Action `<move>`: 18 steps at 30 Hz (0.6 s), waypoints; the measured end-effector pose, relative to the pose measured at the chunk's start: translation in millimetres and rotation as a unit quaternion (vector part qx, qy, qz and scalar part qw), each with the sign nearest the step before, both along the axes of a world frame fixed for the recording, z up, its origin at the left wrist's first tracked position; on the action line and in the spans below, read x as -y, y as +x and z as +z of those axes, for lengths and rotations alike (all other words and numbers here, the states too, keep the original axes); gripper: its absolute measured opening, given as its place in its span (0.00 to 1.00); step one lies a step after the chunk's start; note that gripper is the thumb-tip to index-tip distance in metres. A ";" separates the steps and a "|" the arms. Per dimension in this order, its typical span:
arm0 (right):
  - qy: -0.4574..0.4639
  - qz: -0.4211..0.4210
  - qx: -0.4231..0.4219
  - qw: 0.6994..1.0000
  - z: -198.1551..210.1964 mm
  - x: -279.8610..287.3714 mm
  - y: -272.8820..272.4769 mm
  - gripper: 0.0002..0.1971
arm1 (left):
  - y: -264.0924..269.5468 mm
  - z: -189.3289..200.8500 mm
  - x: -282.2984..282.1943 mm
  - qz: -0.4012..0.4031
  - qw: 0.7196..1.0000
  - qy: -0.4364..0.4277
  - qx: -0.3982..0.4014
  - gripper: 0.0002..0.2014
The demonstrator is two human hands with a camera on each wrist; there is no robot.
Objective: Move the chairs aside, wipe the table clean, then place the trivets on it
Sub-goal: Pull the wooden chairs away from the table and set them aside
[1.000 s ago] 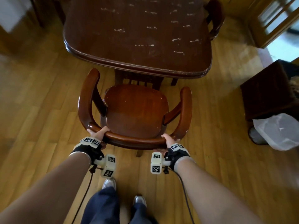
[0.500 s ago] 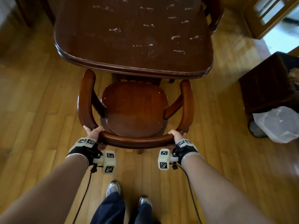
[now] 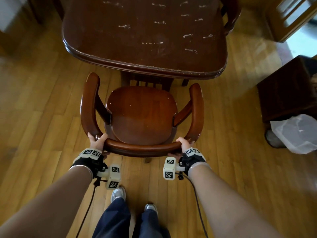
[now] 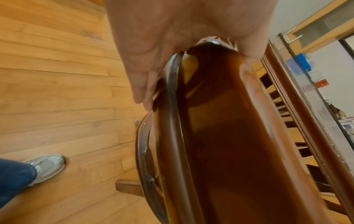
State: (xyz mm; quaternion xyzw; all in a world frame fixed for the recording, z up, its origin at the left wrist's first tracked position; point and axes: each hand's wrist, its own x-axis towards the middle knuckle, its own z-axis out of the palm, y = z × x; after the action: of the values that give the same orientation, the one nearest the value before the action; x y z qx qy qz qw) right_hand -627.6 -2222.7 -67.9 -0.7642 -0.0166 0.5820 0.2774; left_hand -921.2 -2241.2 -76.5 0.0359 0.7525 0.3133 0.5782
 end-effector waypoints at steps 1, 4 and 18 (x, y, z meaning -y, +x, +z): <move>0.000 -0.001 -0.002 1.000 -3.9 1.8 -1.2 0.65 | 2.2 -1.7 2.4 0.010 1.000 0.003 0.000 0.48; 0.014 -0.034 -0.015 0.999 -5.9 0.7 -4.6 0.54 | 5.5 -6.8 -0.9 0.023 0.999 0.002 -0.026 0.56; -0.029 0.048 0.069 0.996 -27.2 -26.6 -16.9 0.70 | -17.5 -14.4 -40.4 -0.022 0.998 -0.028 -0.047 0.56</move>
State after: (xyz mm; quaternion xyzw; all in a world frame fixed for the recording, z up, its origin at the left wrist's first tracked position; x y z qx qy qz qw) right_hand -644.5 -2196.1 -95.1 -0.8084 -0.0553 0.5408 0.2257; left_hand -938.7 -2200.8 -90.9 0.0515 0.7860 0.2774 0.5500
